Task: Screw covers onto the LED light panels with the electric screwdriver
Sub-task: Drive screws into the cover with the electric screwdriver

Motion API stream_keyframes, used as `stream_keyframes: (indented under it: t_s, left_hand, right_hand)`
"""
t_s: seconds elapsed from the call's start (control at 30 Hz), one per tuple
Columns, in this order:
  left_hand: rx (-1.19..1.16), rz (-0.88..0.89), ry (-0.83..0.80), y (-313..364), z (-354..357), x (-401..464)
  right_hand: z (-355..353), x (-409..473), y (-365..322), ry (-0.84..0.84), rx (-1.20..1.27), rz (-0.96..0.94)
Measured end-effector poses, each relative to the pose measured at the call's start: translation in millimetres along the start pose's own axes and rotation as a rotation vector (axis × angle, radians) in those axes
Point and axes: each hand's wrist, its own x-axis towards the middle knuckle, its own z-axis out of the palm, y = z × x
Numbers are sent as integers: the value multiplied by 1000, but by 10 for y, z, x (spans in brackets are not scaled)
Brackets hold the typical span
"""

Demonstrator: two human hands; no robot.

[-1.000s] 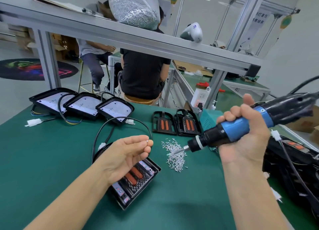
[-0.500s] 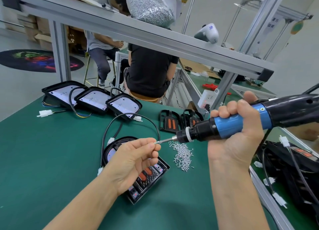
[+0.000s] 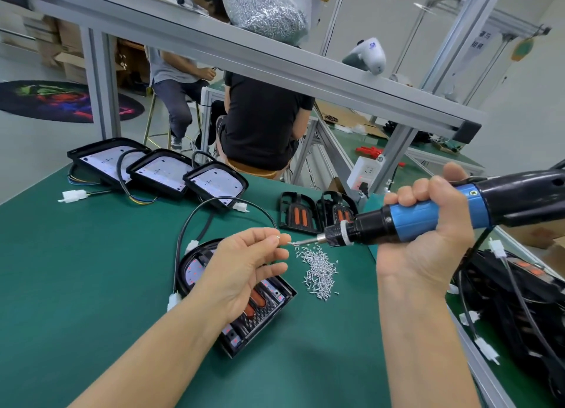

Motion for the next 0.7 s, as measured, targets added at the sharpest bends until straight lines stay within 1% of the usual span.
stream_keyframes:
  t_s: [0.07, 0.13, 0.2, 0.3, 0.37, 0.4, 0.47, 0.53, 0.6, 0.7]
  left_hand:
    - [79, 17, 2, 18, 63, 49]
    - [58, -17, -13, 21, 109, 84]
    - [-71, -133, -16, -8, 138, 120]
    - [-325, -377, -22, -55, 155, 152]
    - [-373, -449, -36, -72, 174, 175]
    - [-331, -438, -34, -87, 192, 200]
    - [-142, -347, -9, -104, 249, 268]
    - [-15, -271, 1, -85, 330, 339]
    - [-4, -308, -68, -66, 369, 371]
    - [-75, -468, -167, -84, 357, 346]
  right_hand:
    - [-51, 37, -36, 17, 3, -6]
    - [-106, 74, -79, 26, 8, -12]
    - [-151, 107, -116, 42, 14, -24]
    - [-209, 148, -143, 64, 30, -27]
    - [-238, 170, -150, 70, 35, -24]
    - [-248, 183, -154, 75, 33, -24]
    - [-266, 210, -160, 85, 28, -30]
    - [-284, 237, -167, 91, 29, -35]
    - [-310, 265, -184, 95, 33, -38]
    - [-354, 298, -209, 108, 33, -45]
